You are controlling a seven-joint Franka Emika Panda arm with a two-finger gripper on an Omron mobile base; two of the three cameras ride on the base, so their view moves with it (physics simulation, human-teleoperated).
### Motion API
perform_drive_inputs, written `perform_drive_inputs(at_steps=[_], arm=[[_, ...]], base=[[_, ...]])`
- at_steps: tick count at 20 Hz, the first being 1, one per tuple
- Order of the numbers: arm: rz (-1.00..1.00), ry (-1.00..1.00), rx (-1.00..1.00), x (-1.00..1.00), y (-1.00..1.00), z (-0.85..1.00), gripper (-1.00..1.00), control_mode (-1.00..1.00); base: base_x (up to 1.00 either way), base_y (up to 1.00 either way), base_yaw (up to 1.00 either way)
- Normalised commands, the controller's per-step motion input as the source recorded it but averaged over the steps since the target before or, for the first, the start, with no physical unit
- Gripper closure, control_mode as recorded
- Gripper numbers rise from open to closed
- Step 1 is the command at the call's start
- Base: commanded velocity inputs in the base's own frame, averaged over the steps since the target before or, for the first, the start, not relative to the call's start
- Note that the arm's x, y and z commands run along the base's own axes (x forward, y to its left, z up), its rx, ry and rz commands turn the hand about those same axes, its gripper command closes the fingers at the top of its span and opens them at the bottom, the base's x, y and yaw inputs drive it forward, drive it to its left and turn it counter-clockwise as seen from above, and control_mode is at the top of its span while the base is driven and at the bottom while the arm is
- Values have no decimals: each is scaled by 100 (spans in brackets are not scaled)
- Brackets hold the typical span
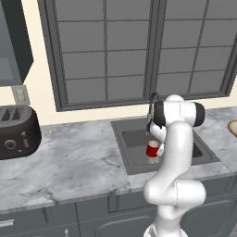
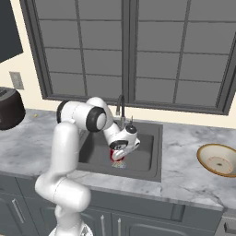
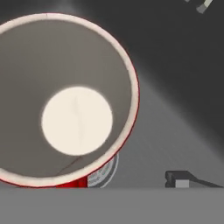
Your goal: Pick the mug and place it in the sink. Pick the bowl and place it in the open cabinet and then close the cabinet.
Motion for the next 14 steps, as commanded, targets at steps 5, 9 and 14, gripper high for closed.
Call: perform_drive_inputs(at_steps=[5,9,14], arm=[[0,3,0,1,0,0,-100,-100],[0,3,0,-1,-4,36,-100,-100],[0,3,2,-31,-25,100,-100,-100]], base=[[0,0,0],[0,0,0],[0,0,0]])
